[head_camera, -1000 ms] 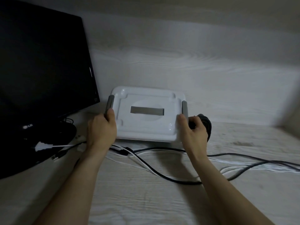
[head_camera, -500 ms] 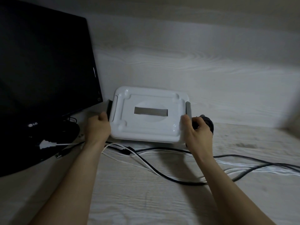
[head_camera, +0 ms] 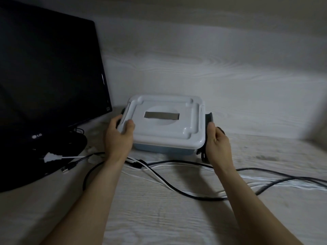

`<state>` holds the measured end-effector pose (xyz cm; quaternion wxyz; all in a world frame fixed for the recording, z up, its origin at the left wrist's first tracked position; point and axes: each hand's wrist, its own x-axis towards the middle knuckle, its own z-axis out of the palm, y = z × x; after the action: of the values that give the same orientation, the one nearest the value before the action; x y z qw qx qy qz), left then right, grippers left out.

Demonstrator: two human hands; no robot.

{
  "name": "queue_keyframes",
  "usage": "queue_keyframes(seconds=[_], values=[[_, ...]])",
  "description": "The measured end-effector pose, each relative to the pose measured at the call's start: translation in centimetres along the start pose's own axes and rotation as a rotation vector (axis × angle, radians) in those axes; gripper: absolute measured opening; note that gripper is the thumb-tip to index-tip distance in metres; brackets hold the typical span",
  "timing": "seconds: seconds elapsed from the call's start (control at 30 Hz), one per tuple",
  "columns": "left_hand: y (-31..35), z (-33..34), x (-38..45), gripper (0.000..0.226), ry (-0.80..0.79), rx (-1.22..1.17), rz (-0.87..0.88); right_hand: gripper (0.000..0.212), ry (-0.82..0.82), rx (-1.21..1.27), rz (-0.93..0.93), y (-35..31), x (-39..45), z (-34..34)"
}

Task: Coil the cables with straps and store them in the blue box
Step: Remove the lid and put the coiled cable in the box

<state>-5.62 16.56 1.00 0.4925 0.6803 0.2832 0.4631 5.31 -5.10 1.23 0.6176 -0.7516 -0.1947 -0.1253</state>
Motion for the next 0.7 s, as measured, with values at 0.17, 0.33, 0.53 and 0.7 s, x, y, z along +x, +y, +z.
queue_keyframes(seconds=[0.17,0.33,0.53,0.7], values=[[-0.1,-0.2,0.3,0.033,0.037,-0.011,-0.152,0.04,0.162,0.263,0.134,0.1,0.5,-1.0],[0.2,-0.1,0.1,0.04,0.173,-0.02,-0.146,0.034,0.189,0.008,-0.273,-1.5,-1.0,-2.2],[1.0,-0.1,0.0,0.031,0.208,-0.172,-0.157,0.062,-0.159,-0.462,-0.47,-1.4,-1.4,-1.2],[1.4,0.2,-0.2,0.031,0.147,-0.352,-0.163,0.041,-0.112,-0.376,-0.393,-0.8,-1.2,-0.8]])
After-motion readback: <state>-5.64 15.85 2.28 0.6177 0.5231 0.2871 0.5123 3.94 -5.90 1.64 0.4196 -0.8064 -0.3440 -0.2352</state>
